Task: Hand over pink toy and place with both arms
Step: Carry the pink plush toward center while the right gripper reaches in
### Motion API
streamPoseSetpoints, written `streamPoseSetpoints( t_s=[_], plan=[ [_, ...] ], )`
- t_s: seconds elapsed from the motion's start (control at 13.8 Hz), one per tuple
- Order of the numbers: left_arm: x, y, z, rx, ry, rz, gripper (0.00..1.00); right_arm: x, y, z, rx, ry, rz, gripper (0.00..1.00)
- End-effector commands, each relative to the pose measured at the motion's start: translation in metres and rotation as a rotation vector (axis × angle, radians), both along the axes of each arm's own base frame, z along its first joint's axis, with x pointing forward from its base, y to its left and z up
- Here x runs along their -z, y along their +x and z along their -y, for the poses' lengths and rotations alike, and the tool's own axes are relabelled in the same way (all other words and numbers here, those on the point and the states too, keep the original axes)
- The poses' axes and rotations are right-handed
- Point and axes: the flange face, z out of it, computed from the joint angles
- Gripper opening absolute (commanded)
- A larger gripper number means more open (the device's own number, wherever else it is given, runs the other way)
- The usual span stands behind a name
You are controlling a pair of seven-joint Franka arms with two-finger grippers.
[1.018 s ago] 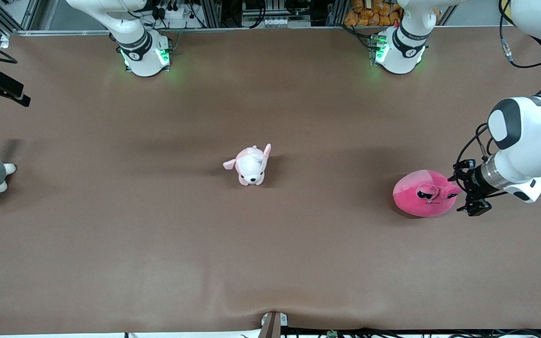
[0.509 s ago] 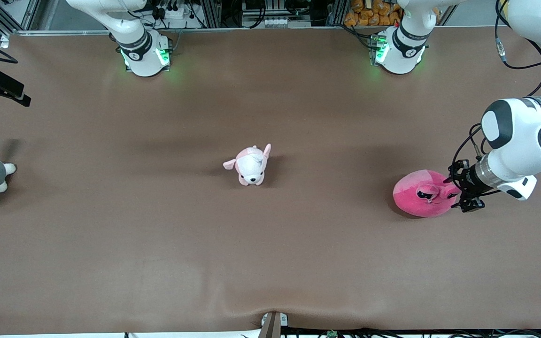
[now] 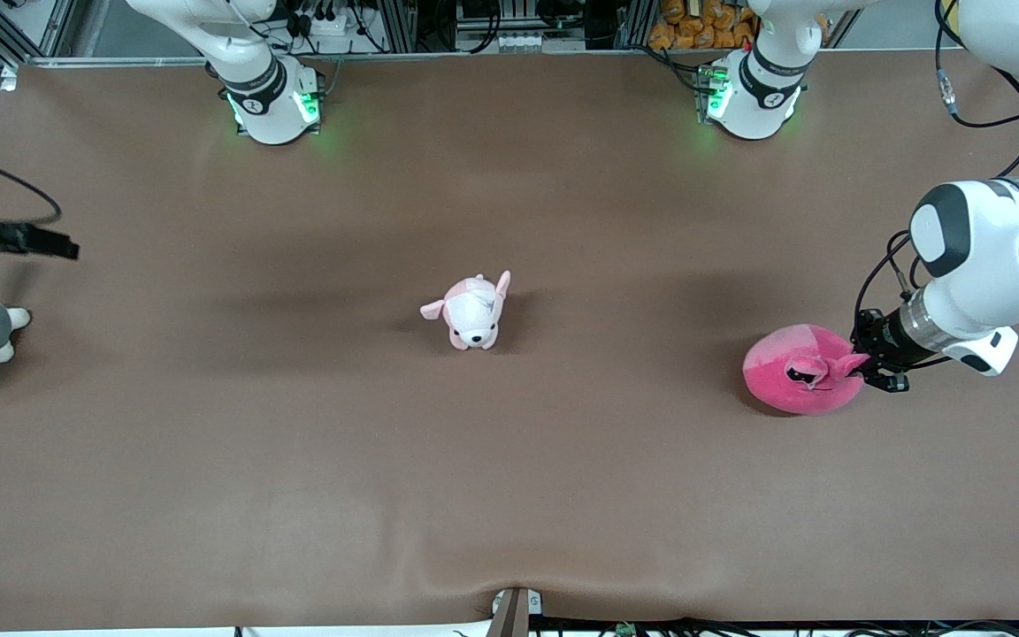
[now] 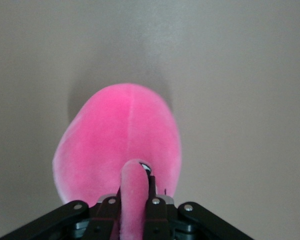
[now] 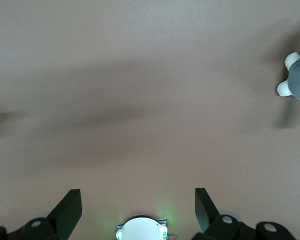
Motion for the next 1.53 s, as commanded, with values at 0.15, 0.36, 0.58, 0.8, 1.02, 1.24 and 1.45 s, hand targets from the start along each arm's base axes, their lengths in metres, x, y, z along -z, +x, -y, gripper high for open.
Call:
streamPoseSetpoints(
  t_s=[0.15, 0.36, 0.58, 0.8, 1.02, 1.24, 1.45],
  plan=[
    [-0.080, -0.009, 0.061, 0.084, -0.009, 0.098, 0.00, -0.015, 0.001, -0.013, 0.088, -0.010, 0.019, 1.00],
    [-0.138, -0.005, 0.119, 0.072, -0.039, 0.069, 0.00, -0.016, 0.005, -0.064, 0.324, 0.090, 0.000, 1.00],
    [-0.175, -0.020, 0.190, 0.066, -0.060, 0.038, 0.00, -0.018, 0.014, -0.132, 0.544, 0.140, -0.009, 1.00],
    [-0.193, -0.046, 0.268, 0.041, -0.058, 0.044, 0.00, -0.018, 0.024, -0.202, 0.798, 0.239, -0.057, 1.00],
    [-0.201, -0.074, 0.340, 0.031, -0.059, 0.063, 0.00, -0.017, 0.022, -0.292, 0.995, 0.279, -0.097, 1.00],
    [-0.204, -0.087, 0.400, 0.006, -0.076, 0.088, 0.00, -0.015, 0.016, -0.353, 1.154, 0.289, -0.096, 1.00],
    [-0.204, -0.096, 0.444, -0.010, -0.080, 0.128, 0.00, -0.014, -0.008, -0.425, 1.217, 0.312, -0.098, 1.00]
  ],
)
